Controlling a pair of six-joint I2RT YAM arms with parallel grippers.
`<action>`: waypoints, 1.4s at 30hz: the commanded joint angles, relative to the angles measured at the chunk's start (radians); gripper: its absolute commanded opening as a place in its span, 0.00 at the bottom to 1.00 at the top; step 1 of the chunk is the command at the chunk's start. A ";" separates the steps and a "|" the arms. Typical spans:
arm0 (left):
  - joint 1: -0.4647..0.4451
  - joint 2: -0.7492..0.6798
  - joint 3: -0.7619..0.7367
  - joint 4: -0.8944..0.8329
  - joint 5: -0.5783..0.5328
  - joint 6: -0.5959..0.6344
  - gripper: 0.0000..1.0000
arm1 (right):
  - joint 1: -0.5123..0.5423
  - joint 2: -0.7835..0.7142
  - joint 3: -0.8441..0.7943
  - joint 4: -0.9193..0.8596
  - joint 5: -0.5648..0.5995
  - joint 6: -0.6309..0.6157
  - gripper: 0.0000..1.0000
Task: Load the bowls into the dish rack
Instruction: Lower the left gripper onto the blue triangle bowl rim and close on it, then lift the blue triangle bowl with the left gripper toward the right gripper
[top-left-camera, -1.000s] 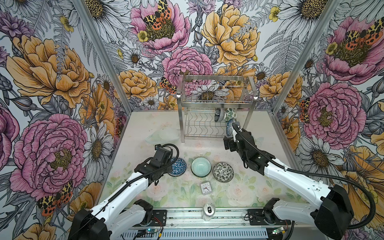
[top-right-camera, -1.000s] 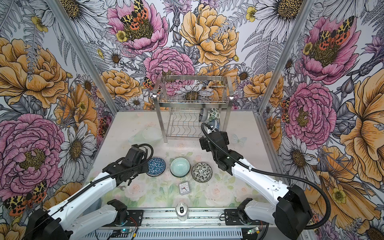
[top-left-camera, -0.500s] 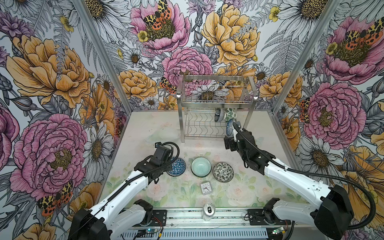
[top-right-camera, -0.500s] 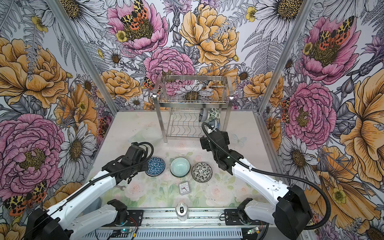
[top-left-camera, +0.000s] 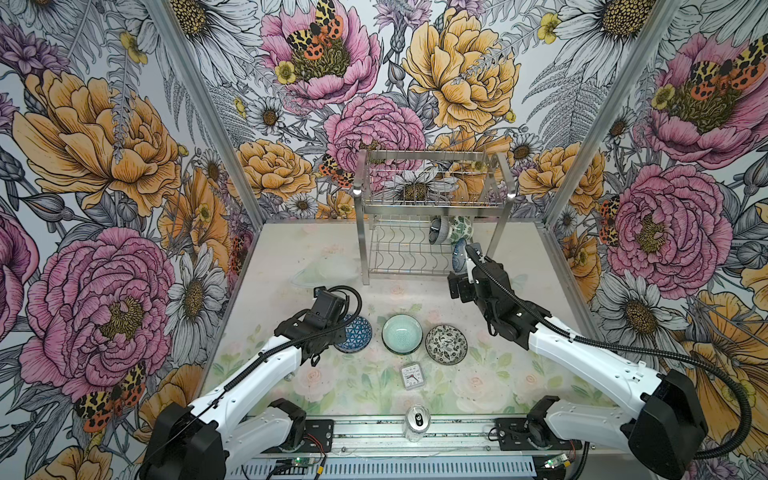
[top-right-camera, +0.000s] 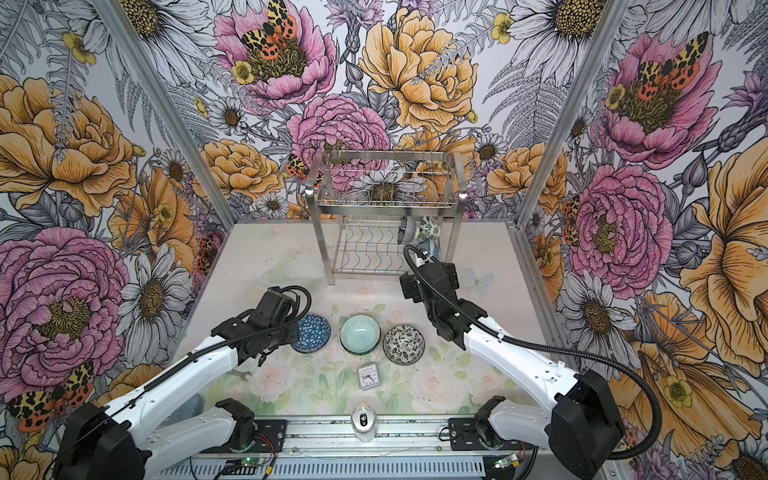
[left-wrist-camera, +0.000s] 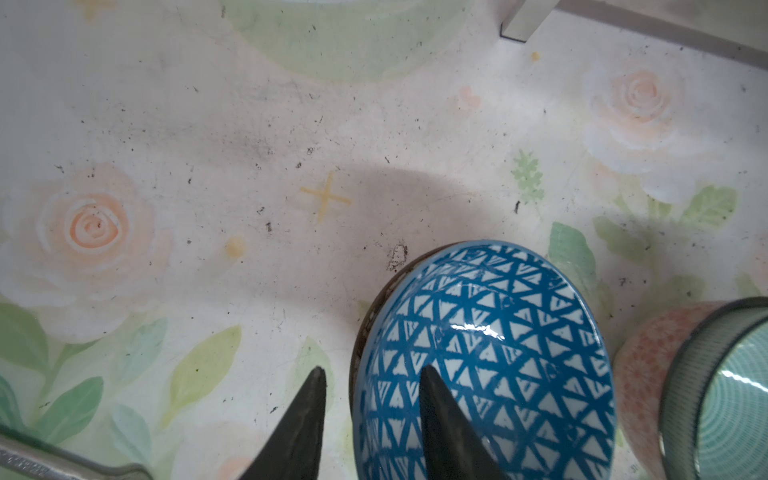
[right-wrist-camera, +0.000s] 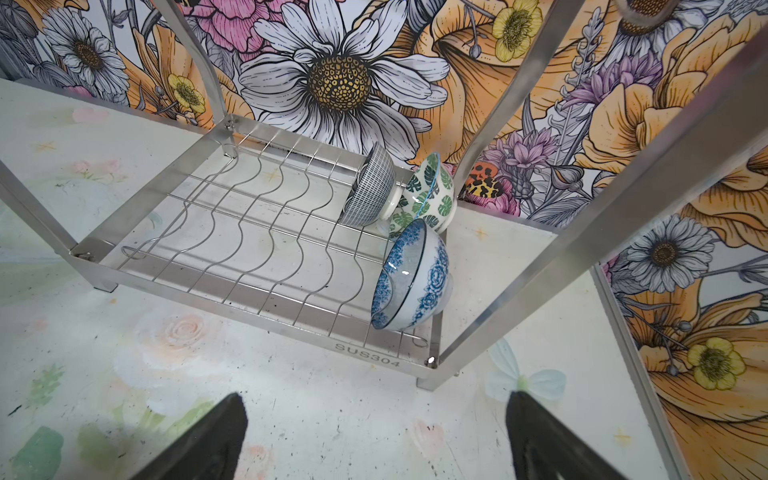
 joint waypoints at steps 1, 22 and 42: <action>-0.005 0.009 -0.015 0.034 0.025 -0.005 0.37 | -0.005 -0.007 0.009 0.001 -0.011 0.014 0.99; 0.008 0.004 -0.023 0.048 0.020 0.003 0.03 | -0.011 -0.022 -0.007 -0.002 -0.004 0.022 0.99; -0.047 -0.092 0.247 0.017 -0.092 0.117 0.00 | -0.011 -0.073 0.079 -0.076 -0.072 0.007 1.00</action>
